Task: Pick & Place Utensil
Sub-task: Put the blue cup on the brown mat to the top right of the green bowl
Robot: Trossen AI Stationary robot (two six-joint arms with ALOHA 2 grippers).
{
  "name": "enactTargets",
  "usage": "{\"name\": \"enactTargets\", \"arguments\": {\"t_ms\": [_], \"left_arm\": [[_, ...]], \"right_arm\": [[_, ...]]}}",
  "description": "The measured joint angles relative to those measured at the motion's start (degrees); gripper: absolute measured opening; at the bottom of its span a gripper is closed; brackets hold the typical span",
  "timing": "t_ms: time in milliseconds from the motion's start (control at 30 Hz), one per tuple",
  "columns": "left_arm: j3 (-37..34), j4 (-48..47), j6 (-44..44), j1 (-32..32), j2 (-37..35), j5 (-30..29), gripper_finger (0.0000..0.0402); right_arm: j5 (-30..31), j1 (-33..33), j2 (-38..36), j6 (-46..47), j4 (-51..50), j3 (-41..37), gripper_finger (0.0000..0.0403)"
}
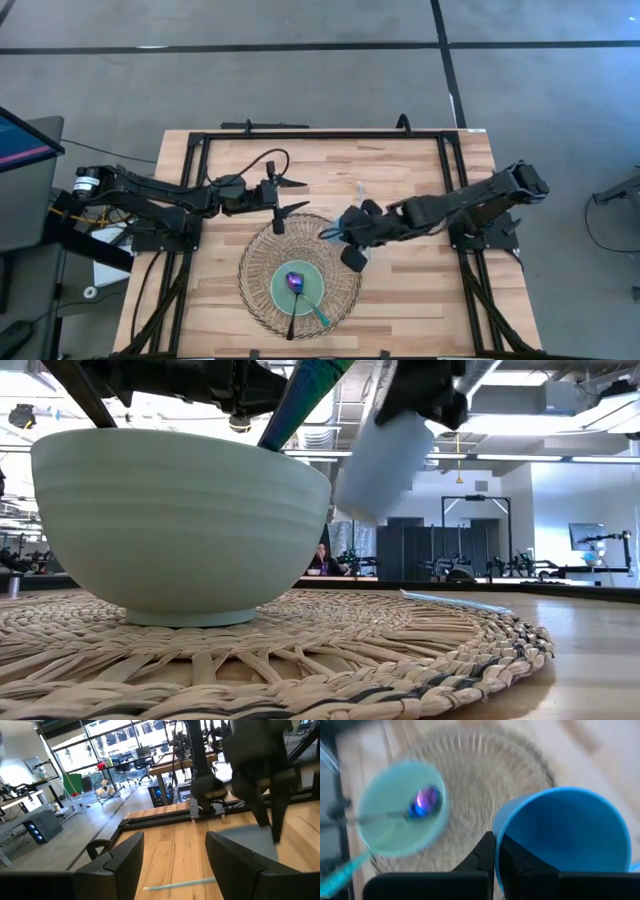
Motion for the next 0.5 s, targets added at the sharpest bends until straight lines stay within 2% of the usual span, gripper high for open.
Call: {"name": "enactTargets", "arguments": {"t_ms": [167,300,500], "left_arm": [[0.0,0.28,-0.02,0.0,0.0,0.01,0.0214],[0.0,0.26,-0.02,0.0,0.0,0.02,0.0214],[0.0,0.26,-0.02,0.0,0.0,0.02,0.0214]], "right_arm": [[-7.34,-0.22,7.4,0.47,-6.79,6.07,0.0002],[-6.7,-0.38,13.17,0.25,-16.34,14.32,0.0002],[-7.42,-0.98,20.64,-0.75,-17.36,20.06,0.0002]]}}
